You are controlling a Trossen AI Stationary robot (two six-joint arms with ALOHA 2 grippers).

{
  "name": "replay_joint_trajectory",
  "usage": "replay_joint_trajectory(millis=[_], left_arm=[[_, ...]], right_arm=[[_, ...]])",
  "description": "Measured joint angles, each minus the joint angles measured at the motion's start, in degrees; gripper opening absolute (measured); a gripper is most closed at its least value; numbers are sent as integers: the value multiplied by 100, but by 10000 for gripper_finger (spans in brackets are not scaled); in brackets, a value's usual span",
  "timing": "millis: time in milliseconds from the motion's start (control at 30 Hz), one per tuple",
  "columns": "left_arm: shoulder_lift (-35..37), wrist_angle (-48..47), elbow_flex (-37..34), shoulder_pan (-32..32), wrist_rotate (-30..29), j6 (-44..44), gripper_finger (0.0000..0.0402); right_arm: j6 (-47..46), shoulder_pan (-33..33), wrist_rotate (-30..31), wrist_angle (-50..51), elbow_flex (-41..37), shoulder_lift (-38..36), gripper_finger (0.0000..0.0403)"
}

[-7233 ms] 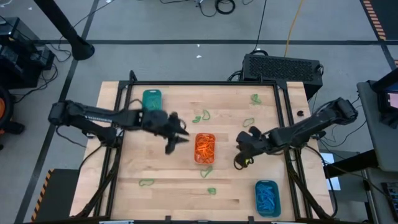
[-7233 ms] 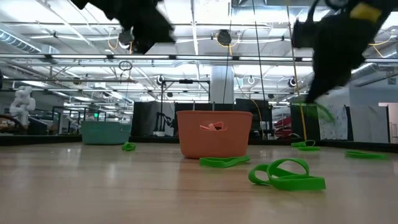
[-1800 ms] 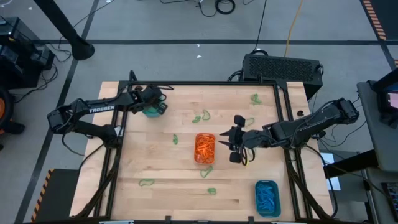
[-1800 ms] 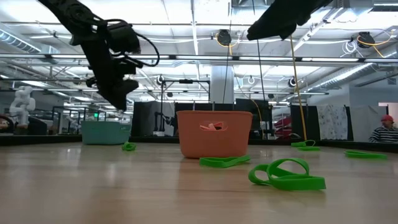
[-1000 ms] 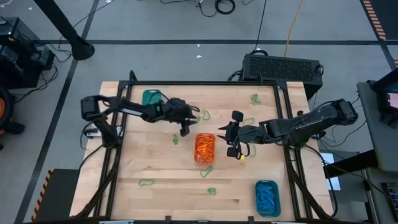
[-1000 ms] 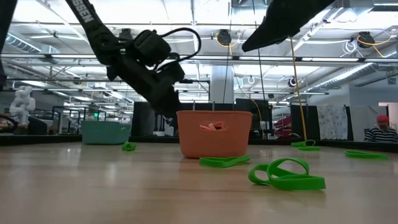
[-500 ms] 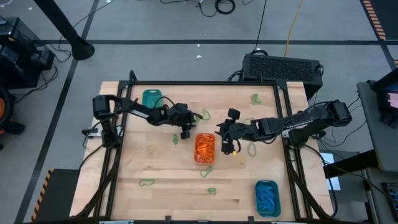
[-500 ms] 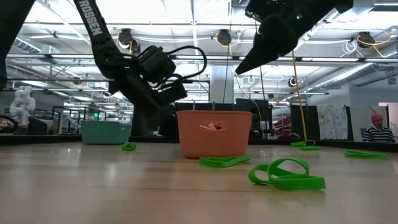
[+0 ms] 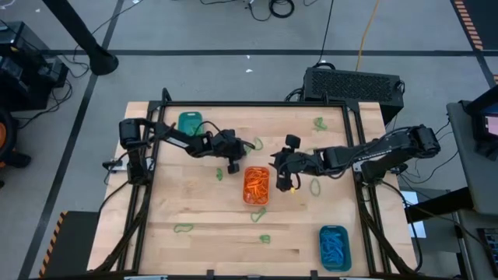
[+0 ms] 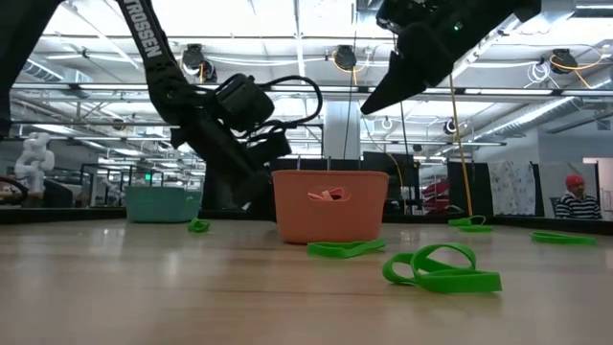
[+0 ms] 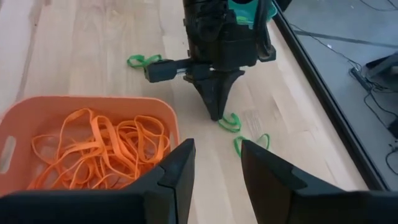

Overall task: Sort rubber bands into baskets
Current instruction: Put the green rubber band into the green bin

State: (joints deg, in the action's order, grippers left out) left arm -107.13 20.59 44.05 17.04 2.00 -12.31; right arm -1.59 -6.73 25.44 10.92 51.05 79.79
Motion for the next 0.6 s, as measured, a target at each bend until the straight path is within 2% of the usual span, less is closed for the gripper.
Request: replay_joint_trajectory(millis=[67, 133, 267, 400, 600], left_arm=[[0, -217, 127, 17, -180, 112, 9], [-2, -439, 266, 16, -440, 138, 8], [194, -728, 404, -2, -516, 135, 4], [688, -887, 431, -53, -559, 133, 2], [1693, -1811, 429, -64, -621, 131, 1]], right_arm=[[-56, 21, 0, 2, 0, 0, 123], [-70, 31, 0, 2, 0, -1, 123], [-71, 29, -1, 9, -2, -2, 123], [-134, 29, -3, 28, -4, -2, 123], [-322, 29, -14, 95, -9, -2, 123]])
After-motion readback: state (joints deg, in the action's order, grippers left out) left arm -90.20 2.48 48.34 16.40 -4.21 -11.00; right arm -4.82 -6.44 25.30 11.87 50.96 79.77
